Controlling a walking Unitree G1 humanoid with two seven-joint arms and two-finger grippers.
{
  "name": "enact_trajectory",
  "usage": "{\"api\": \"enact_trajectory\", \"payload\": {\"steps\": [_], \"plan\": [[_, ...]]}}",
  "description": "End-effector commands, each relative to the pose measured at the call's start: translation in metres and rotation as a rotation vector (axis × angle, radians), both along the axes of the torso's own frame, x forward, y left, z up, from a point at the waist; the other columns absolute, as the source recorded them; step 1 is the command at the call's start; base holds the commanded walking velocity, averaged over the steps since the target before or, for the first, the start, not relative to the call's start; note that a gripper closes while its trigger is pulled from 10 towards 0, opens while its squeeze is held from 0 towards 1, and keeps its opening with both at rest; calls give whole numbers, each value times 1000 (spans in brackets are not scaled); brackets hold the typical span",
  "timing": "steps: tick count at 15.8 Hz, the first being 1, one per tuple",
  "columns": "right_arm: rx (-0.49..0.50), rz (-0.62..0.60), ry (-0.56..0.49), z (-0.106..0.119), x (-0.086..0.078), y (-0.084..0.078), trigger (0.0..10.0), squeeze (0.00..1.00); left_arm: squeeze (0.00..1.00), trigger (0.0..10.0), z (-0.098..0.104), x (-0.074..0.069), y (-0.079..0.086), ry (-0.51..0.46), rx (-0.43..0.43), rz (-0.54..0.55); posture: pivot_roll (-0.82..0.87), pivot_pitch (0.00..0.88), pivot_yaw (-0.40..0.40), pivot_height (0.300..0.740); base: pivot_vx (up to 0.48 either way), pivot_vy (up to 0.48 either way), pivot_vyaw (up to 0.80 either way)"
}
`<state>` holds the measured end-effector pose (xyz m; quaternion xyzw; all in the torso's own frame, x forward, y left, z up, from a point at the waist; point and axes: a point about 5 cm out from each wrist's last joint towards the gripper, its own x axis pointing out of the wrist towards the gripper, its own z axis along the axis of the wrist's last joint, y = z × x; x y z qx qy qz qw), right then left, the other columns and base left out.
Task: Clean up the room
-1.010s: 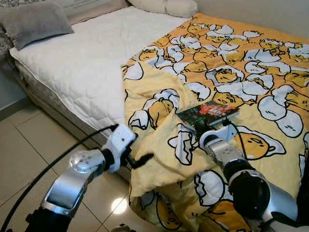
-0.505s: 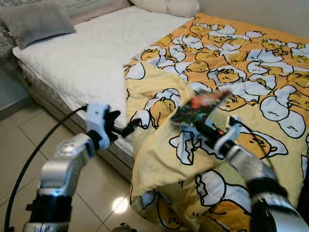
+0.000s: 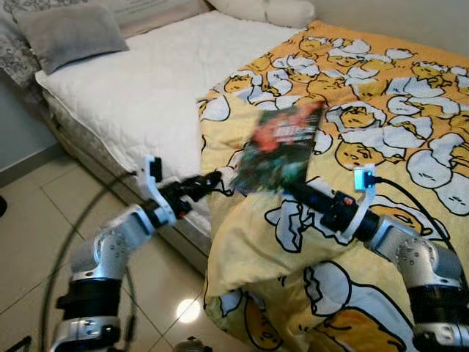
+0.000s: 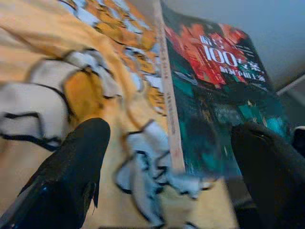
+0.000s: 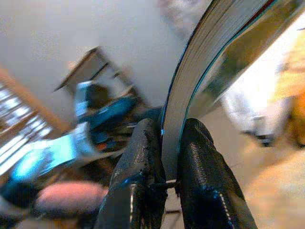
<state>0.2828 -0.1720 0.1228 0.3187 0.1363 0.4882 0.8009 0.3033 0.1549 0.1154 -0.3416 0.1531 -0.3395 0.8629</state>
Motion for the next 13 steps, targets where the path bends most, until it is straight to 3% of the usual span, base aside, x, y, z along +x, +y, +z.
{"api": "enact_trajectory", "payload": {"steps": [1, 4, 7, 8, 9, 13], "plan": [[18, 94, -60, 14, -5, 7, 0, 0, 0, 10000, 8, 2, 0, 2, -98, -31, -59, 0, 44, 740, 0, 0, 0], [20, 227, -58, 19, -20, 14, 0, 0, 0, 10000, 9, 8, -6, 41, -165, -57, -65, 0, 51, 740, 0, 0, 0], [-1, 259, -51, 20, -24, 15, 0, 0, 0, 9647, 7, 8, -11, 62, -175, -106, -72, 0, 58, 740, 0, 0, 0], [-4, 256, -49, 19, -24, 15, 0, 0, 0, 1294, 9, 7, -12, 57, -174, -122, -70, 0, 58, 740, 0, 0, 0], [-8, 253, -48, 19, -23, 15, 0, 0, 0, 0, 11, 5, -13, 54, -174, -134, -69, 0, 57, 740, 0, 0, 0], [-14, 261, -43, 18, -24, 17, 0, 0, 0, 0, 9, -1, -15, 60, -138, -139, -60, 0, 53, 740, 0, 0, 0]]}}
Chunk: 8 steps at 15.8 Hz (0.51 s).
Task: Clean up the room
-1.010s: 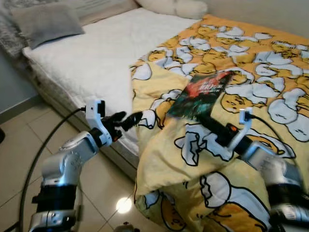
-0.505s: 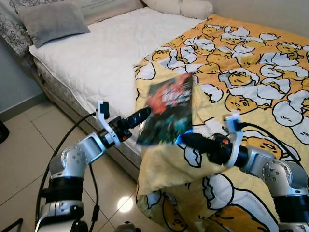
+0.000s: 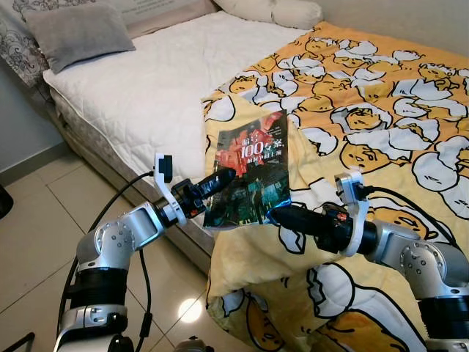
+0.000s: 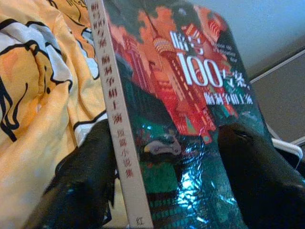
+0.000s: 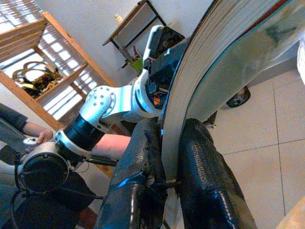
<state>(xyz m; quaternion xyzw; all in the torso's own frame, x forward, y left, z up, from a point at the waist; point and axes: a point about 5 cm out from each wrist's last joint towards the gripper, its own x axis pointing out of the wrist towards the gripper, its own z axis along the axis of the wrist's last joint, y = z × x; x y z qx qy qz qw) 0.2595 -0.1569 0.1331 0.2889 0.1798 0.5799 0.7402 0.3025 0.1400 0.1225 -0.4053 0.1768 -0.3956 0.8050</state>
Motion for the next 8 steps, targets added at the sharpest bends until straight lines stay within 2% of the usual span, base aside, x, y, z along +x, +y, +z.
{"api": "enact_trajectory", "payload": {"steps": [1, 2, 3, 4, 5, 6, 8], "plan": [[14, 22, -37, 7, 0, 3, 0, 0, 0, 0, 1, -2, 1, -1, 25, 3, -56, 0, 48, 740, 0, 0, 0], [13, 23, -36, 7, -1, 3, 0, 0, 0, 1373, 0, -3, 1, 6, 34, 9, -55, 0, 47, 740, 0, 0, 0], [12, 24, -35, 6, -1, 3, 0, 0, 0, 1373, -1, -3, 1, 6, 50, 15, -55, 0, 46, 740, 0, 0, 0], [10, 26, -34, 7, -1, 4, 0, 0, 0, 2039, -2, -3, 2, 19, 63, 33, -55, 0, 46, 740, 0, 0, 0], [9, 25, -32, 6, 0, 3, 0, 0, 0, 1098, -3, -2, 3, 14, 100, 76, -54, 0, 44, 740, 0, 0, 0], [9, 26, -31, 6, 0, 3, 0, 0, 0, 0, -4, -2, 3, 23, 102, 82, -54, 0, 44, 740, 0, 0, 0], [9, 28, -30, 7, 0, 4, 0, 0, 0, 0, -3, -2, 2, 24, 98, 83, -54, 0, 44, 740, 0, 0, 0]]}}
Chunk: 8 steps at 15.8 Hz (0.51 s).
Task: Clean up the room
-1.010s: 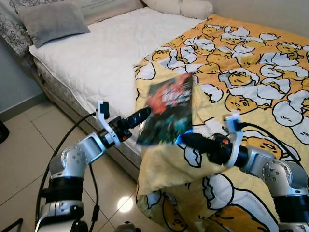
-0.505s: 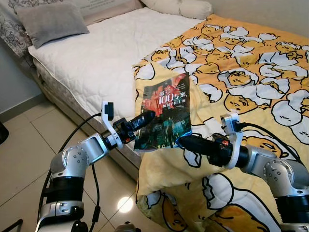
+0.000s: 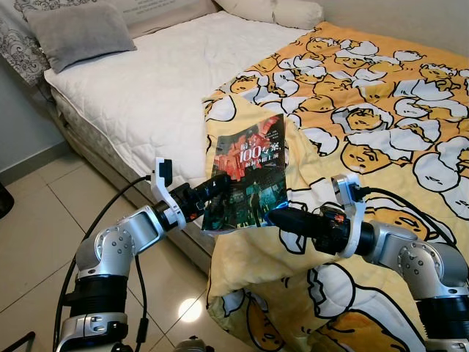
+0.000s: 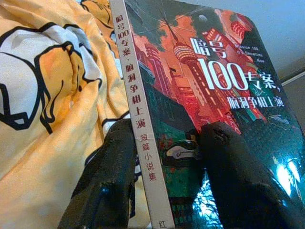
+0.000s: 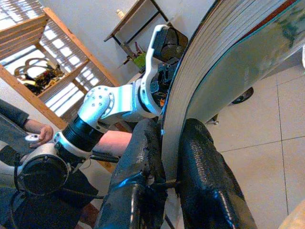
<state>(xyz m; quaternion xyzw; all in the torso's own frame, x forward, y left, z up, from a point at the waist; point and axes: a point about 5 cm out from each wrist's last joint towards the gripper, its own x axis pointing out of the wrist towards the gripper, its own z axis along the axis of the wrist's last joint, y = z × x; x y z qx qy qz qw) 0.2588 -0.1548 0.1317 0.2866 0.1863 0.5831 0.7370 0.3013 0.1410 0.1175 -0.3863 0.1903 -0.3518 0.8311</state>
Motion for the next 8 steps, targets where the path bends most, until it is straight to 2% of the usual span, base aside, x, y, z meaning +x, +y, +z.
{"api": "enact_trajectory", "payload": {"steps": [1, 4, 8], "plan": [[17, 16, -37, 8, 1, 1, 0, 0, 0, 0, 3, -1, 2, -12, 21, 7, -58, 0, 48, 740, 0, 0, 0], [17, 6, -38, 8, 1, 1, 0, 0, 0, 0, 4, -2, 1, -11, 40, -32, -61, 0, 50, 740, 0, 0, 0], [29, 10, -44, 10, 1, 4, 0, 0, 0, 0, 17, -10, -2, -56, 23, -95, -57, 0, 47, 740, 0, 0, 0]]}}
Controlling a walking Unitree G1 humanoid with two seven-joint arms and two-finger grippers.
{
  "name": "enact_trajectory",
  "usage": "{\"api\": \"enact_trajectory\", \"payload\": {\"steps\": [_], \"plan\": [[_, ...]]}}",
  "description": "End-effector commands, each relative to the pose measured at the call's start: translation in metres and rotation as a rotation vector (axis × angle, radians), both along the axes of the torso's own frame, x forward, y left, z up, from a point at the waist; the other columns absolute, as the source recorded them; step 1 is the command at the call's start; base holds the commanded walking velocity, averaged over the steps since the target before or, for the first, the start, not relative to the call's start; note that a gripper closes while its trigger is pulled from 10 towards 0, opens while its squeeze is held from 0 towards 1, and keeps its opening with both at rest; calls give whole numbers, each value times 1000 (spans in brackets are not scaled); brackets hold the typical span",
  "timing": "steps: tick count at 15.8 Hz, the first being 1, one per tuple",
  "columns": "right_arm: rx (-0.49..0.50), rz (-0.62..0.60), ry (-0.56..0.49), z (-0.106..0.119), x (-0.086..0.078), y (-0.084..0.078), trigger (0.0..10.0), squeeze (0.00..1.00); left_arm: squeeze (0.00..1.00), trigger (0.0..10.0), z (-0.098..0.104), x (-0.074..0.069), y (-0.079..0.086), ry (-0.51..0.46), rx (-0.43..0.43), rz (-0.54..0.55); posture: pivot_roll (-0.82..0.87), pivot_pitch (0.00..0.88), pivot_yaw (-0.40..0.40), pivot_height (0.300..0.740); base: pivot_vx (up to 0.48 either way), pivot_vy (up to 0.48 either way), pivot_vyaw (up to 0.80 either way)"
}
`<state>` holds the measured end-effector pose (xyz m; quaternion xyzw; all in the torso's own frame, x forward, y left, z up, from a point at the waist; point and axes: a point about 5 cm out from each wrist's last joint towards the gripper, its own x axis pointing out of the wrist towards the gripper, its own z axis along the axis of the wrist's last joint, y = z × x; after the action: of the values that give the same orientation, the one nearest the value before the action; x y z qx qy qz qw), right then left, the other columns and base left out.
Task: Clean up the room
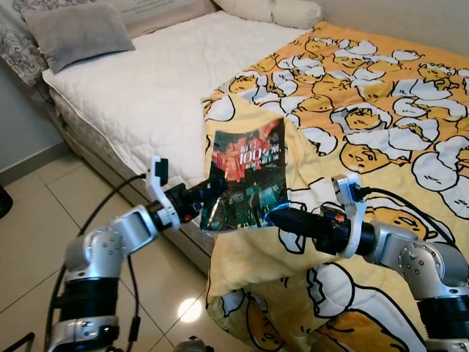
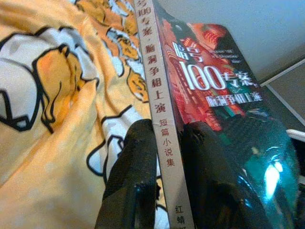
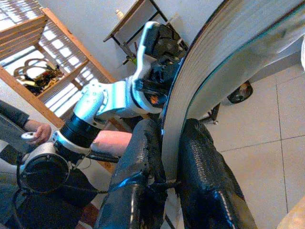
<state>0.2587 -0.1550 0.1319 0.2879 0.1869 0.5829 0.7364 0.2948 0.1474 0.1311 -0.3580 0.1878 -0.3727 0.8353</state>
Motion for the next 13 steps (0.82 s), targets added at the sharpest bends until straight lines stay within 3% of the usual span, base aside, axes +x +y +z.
{"api": "enact_trajectory", "payload": {"steps": [1, 3, 7, 8, 9, 10, 11, 12, 13], "plan": [[31, 11, -48, 11, 1, 4, 0, 0, 0, 0, 10, -5, -8, -43, -46, -53, -55, 0, 44, 740, 0, 0, 0], [36, 14, -49, 11, 0, 6, 0, 0, 0, 0, 17, -8, -7, -75, -76, -59, -50, 0, 38, 740, 0, 0, 0], [28, 23, -51, 8, -1, 11, 0, 0, 0, 0, 18, -16, -6, -77, -14, -53, -40, 0, 32, 740, 0, 0, 0], [-4, -12, -61, 6, 1, 12, 10000, 0, 0, 0, 18, -16, -3, -85, 25, -22, -44, 0, 39, 740, 0, 0, 0], [-15, -41, -52, 4, 3, 11, 10000, 0, 0, 0, 19, -15, -1, -93, 55, 2, -45, 0, 43, 740, 0, 0, 0], [-38, -130, -38, -1, 8, 9, 10000, 271, 0, 0, 24, -13, 2, -121, 117, 53, -38, 0, 39, 740, 0, 0, 0], [-95, -312, -17, -10, 16, -1, 10000, 1000, 0, 0, 30, -11, 5, -162, 188, 115, -30, 0, 25, 740, 0, 0, 0], [-121, -389, -5, -14, 19, -6, 10000, 1000, 0, 0, 32, -11, 6, -179, 217, 138, -29, 0, 22, 740, 0, 0, 0], [-165, -636, 33, -26, 22, -30, 10000, 1000, 0, 0, 38, -10, 11, -239, 363, 223, -23, 0, 13, 740, 0, 0, 0]]}}
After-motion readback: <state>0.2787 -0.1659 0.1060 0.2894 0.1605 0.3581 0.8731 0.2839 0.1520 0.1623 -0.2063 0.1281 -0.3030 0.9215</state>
